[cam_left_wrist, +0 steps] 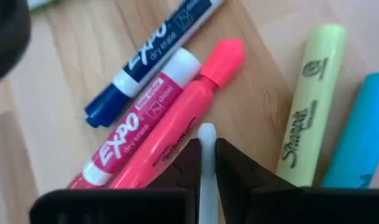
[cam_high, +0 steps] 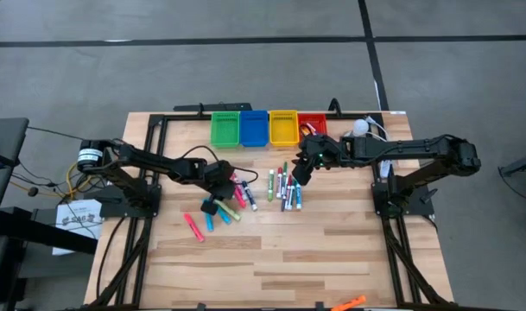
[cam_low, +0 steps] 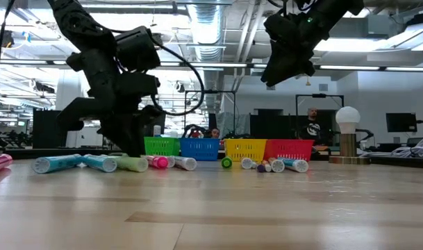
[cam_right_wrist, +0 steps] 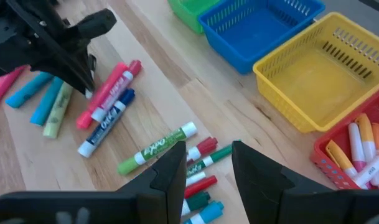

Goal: Pick & Place Markers
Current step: Put the black mini marker into the red basket

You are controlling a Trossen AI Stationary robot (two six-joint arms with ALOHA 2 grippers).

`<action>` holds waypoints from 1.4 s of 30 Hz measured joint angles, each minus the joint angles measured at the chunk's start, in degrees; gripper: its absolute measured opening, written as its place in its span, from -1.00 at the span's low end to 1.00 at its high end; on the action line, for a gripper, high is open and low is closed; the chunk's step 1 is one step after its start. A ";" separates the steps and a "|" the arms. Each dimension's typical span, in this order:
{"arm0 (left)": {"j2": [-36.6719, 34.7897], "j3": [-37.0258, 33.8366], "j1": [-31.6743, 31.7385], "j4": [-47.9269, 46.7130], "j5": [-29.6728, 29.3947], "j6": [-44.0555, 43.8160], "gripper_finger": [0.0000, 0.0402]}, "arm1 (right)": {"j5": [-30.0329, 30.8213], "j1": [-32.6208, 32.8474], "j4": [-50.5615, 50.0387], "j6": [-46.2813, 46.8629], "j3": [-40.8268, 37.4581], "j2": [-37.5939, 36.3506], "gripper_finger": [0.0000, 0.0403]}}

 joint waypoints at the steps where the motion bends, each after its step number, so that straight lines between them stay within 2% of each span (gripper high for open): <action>1: -0.50 0.00 0.00 -0.01 -0.09 -0.47 -0.87 | 0.00 0.00 0.64 0.00 0.00 0.00 -0.41; 9: -6.41 0.07 0.33 0.16 -3.64 -2.34 -0.82 | -0.02 0.00 6.36 -0.02 0.01 0.00 -0.41; 20: -15.81 0.15 5.58 3.46 -7.10 -7.47 -0.81 | -0.04 0.00 10.96 -0.02 0.00 0.00 -0.41; 25: -18.89 0.17 7.56 12.33 -7.12 -15.23 -0.81 | -0.03 0.02 15.77 -0.48 0.00 0.00 -0.41; 34: -20.30 0.24 8.17 37.92 -3.10 -36.22 -0.81 | -0.15 0.04 21.72 -0.46 0.00 0.00 -0.41; 38: -20.10 0.26 8.17 47.15 -0.30 -44.27 -0.80 | -4.10 0.37 22.64 -1.86 0.01 0.00 -0.41; 42: -19.89 0.28 7.96 53.65 0.07 -49.77 -0.81 | -8.73 0.37 24.12 -2.82 -0.01 0.00 -0.41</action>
